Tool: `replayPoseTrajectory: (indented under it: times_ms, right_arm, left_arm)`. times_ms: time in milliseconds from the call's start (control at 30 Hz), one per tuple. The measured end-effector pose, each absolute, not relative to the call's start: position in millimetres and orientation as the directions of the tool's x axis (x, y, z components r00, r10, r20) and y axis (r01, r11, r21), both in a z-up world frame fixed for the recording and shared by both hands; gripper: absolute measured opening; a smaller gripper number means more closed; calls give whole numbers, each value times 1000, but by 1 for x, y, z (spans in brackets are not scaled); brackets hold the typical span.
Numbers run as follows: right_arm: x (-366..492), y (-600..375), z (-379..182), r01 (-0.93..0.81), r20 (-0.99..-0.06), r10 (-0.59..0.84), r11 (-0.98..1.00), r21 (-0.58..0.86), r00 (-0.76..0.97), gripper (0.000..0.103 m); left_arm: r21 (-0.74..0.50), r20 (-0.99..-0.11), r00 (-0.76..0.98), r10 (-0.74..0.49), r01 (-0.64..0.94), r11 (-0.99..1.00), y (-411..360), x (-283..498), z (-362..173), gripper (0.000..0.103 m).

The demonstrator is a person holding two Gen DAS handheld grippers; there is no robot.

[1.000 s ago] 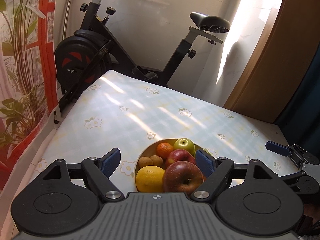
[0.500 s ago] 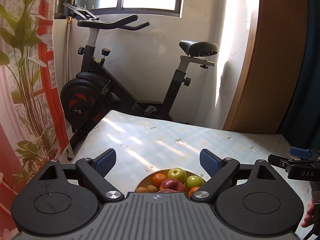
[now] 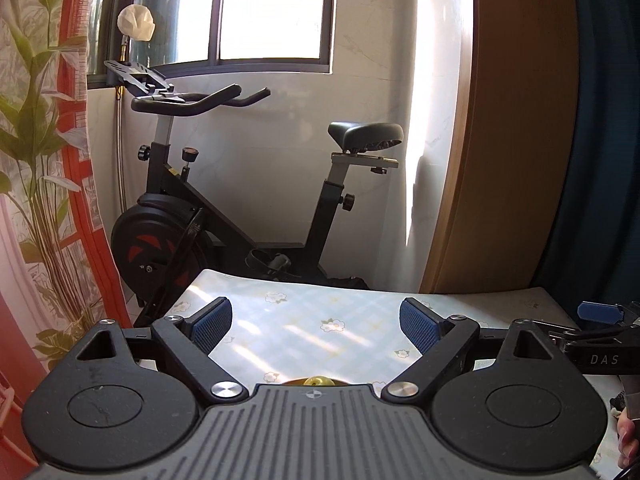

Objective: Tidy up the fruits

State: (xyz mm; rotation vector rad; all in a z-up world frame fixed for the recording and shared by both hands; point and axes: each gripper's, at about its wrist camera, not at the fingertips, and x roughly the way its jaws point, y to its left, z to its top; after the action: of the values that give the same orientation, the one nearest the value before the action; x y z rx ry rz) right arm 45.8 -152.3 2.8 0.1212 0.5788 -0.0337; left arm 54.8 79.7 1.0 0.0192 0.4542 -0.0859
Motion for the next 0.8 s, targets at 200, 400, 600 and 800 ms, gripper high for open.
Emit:
replayPoseTrajectory:
  times_ms: [200,400,600,800]
  right_arm:
    - [41,-152,10,70,-541,-8,993,93,841,103]
    - [39,-152,12,66,-539,-4,993,95,842,103]
    - [39,-151,12,69,-542,-4,993,99,840,103]
    - [40,-153,11,68,-545,-1,993,102,838,103]
  left_arm:
    - [35,-425,905,-27,46,998,70,46,2,94]
    - [31,-439,898,-36,55,998,69,43,3,95]
    - [14,-437,898,-43,55,998,72,41,4,95]
    - [30,-437,899,-34,52,998,70,41,4,95]
